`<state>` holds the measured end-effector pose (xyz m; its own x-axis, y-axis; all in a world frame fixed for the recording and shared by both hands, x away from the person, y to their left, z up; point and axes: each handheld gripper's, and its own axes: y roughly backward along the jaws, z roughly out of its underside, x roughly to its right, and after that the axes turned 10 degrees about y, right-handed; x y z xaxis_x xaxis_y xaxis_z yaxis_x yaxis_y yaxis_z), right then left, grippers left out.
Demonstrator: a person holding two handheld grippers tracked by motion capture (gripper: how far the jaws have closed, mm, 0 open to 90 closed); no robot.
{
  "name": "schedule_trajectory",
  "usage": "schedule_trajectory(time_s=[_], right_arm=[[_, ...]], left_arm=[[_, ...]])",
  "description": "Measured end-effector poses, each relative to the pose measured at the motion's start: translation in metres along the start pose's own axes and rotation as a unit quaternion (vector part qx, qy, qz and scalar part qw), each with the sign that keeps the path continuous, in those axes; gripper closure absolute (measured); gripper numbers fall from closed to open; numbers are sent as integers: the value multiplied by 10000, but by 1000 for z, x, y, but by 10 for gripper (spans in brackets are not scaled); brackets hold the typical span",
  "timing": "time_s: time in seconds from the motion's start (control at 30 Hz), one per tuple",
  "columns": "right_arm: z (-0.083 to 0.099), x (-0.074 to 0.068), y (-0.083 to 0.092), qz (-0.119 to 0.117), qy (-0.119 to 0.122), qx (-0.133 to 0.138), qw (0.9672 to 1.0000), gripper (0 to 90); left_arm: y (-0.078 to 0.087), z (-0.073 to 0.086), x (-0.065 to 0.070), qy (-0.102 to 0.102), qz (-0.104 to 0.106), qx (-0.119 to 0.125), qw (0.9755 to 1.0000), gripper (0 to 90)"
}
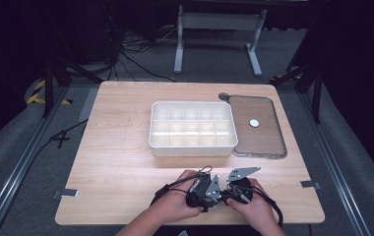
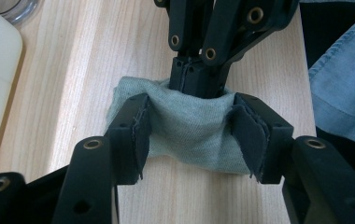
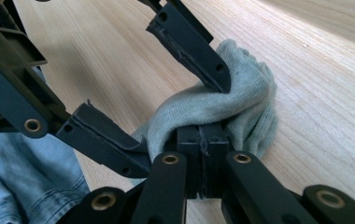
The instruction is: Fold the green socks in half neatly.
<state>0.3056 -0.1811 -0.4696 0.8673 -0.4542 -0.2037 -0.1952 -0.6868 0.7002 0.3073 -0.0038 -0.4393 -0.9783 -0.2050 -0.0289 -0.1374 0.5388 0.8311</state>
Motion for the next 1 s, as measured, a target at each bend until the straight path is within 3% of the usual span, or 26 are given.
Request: schedule_trajectory(time_s=[0.17, 0.2, 0.33, 0.47, 0.6, 0.67, 0.8, 1.0], right_arm=[[-6, -4, 19, 342, 30, -305, 9989, 780], [-7, -5, 25, 403, 40, -324, 9987, 773], [-10, -8, 45, 729, 33, -112, 9973, 707], [-12, -11, 42, 960, -93, 157, 9952, 565], [-12, -13, 40, 1164, -222, 360, 9923, 522], [-12, -12, 40, 1207, -291, 409, 9914, 512], [-10, -12, 34, 1219, -320, 329, 9915, 510], [-4, -5, 32, 1408, -284, 3, 9896, 532]], left_arm=[[1, -1, 0, 48, -14, 70, 10000, 489], [1, -1, 0, 160, 17, 138, 9998, 485], [1, -3, 0, 74, -47, 63, 9999, 491], [-1, -4, 0, 140, 3, 84, 9999, 488], [-1, -4, 1, 243, 18, 131, 9996, 466], [-2, -6, 0, 166, 29, 122, 9998, 456], [-3, -6, 2, 234, 33, 124, 9996, 452], [-3, -6, 2, 272, 42, 90, 9996, 446]])
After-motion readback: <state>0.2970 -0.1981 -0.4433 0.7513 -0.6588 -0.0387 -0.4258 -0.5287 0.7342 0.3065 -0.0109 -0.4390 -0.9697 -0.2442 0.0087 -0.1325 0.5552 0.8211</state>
